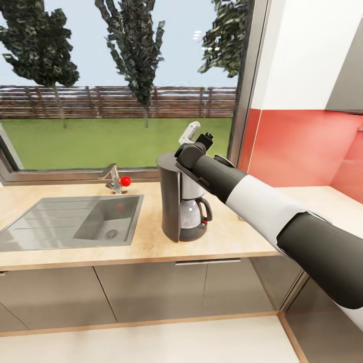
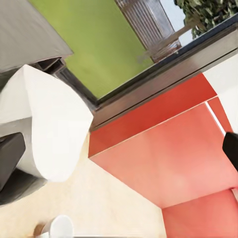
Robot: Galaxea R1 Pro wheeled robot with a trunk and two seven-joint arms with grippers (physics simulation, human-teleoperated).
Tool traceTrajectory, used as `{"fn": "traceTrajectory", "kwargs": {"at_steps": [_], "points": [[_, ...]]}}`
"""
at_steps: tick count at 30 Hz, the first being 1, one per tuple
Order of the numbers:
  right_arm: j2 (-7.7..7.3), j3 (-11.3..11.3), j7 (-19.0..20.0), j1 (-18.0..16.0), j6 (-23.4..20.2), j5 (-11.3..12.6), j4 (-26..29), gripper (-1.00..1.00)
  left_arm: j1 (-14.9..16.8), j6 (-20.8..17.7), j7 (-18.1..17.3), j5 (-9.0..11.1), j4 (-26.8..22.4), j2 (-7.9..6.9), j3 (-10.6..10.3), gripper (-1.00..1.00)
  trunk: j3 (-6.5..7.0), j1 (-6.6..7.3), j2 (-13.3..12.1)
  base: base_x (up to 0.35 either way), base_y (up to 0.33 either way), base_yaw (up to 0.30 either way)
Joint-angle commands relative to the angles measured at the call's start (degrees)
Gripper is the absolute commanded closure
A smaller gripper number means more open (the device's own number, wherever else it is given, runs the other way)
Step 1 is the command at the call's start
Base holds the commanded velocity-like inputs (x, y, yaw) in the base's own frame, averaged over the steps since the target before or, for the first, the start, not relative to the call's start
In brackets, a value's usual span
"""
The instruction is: Set up a coffee station on the kitchen countertop: keep the coffee maker on the countertop, move the bottle of coffee from the kitchen shelf to the counter next to the coffee maker, place a paper coffee filter on top of the coffee maker, put the saucer next to the coffee maker with the coffee cup on the saucer, and place the electric kettle next to the coffee maker.
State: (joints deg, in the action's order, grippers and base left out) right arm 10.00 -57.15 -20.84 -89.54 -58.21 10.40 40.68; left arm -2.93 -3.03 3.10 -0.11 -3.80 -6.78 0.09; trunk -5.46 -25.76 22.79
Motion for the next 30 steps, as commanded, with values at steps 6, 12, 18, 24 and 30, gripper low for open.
{"fn": "traceTrajectory", "kwargs": {"at_steps": [6, 12, 18, 24, 30], "points": [[0.0, -0.26, -0.52, -0.1, -0.15, 0.59, 0.0, -1.0, -0.06, -0.31, 0.15, -0.02, -0.25, -0.02, 0.15, -1.0, -0.12, -0.02, 0.12, -0.192, -0.178, 0.0], [0.0, -0.24, -0.55, -0.1, -0.15, 0.59, 0.0, -1.0, -0.06, -0.31, 0.16, 0.12, -0.3, -0.02, 0.61, -1.0, -0.12, -0.02, 0.12, -0.263, -0.17, 0.0], [0.0, -0.24, -0.54, -0.1, -0.15, 0.59, -0.01, -1.0, -0.06, -0.36, 0.23, 0.24, -0.33, -0.07, 0.8, -1.0, -0.12, -0.02, 0.12, -0.313, -0.059, 0.0], [0.0, -0.26, -0.53, -0.1, -0.15, 0.59, -0.07, -1.0, -0.06, -0.4, 0.24, 0.28, -0.33, -0.07, 0.71, -1.0, -0.12, -0.02, 0.12, -0.329, -0.004, 0.0], [0.0, -0.24, -0.55, -0.1, -0.15, 0.59, -0.28, -1.0, -0.06, -0.31, 0.24, 0.29, -0.33, -0.02, 0.66, -1.0, -0.12, -0.02, 0.12, -0.168, 0.0, 0.0]]}}
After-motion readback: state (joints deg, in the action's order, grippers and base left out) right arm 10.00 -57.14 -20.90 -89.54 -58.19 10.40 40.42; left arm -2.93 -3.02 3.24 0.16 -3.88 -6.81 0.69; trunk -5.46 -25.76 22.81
